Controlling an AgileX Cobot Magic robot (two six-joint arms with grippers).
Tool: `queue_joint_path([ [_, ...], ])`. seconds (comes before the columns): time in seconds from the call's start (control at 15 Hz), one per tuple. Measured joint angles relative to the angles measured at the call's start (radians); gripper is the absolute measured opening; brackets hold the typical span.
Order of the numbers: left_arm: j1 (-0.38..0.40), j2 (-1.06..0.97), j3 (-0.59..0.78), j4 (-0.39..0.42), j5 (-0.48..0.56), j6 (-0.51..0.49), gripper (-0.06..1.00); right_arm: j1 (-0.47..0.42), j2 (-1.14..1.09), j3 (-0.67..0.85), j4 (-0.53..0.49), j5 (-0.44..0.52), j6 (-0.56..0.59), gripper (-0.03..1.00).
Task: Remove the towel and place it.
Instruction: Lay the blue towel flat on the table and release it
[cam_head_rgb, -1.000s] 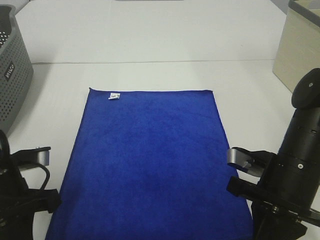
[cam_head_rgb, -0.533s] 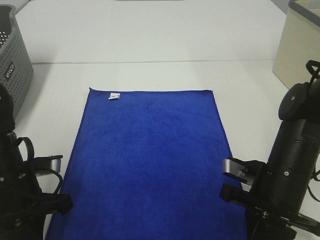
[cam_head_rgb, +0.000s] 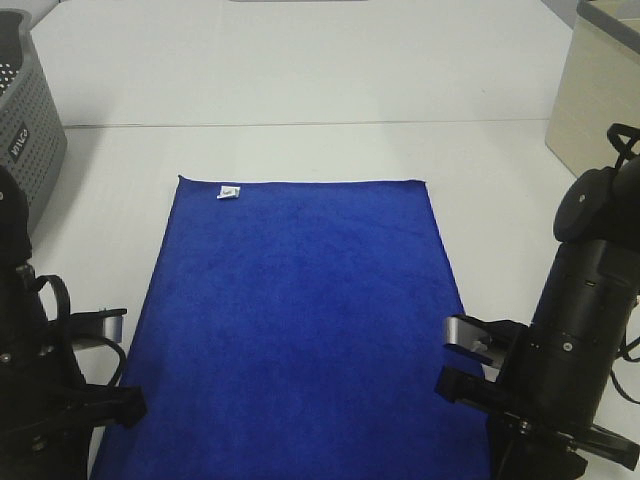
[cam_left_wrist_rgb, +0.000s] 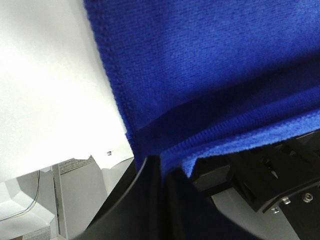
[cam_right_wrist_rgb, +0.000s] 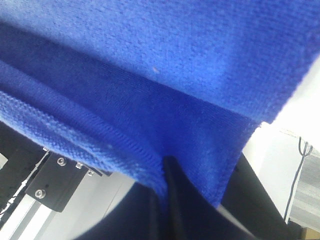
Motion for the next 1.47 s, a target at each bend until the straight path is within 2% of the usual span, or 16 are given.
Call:
queue_joint_path([
  [0.53,0.001,0.000,0.000,0.027,0.010,0.000,0.10,-0.001,0.000,0.000,-0.033,0.003,0.000,0.03],
  [0.67,0.001,0.000,0.000,0.033,0.011,0.000,0.12,-0.001,0.000,0.000,-0.036,0.003,0.000,0.10],
  [0.87,0.002,0.000,0.000,0.047,0.011,0.000,0.21,-0.006,0.000,0.000,-0.043,0.003,0.000,0.37],
  [1.0,0.007,0.000,0.001,0.042,0.012,0.000,0.38,-0.006,0.000,0.000,-0.050,0.004,0.000,0.55],
  [1.07,0.008,0.000,0.001,0.022,0.019,0.000,0.59,-0.006,0.000,0.000,-0.050,0.006,0.000,0.61],
  [1.2,0.008,0.000,0.001,-0.006,0.032,0.017,0.63,-0.006,0.000,0.000,-0.050,0.014,0.000,0.62],
  [1.47,0.008,0.000,-0.008,-0.046,0.111,0.052,0.64,-0.006,-0.017,0.000,-0.050,0.041,-0.008,0.62],
])
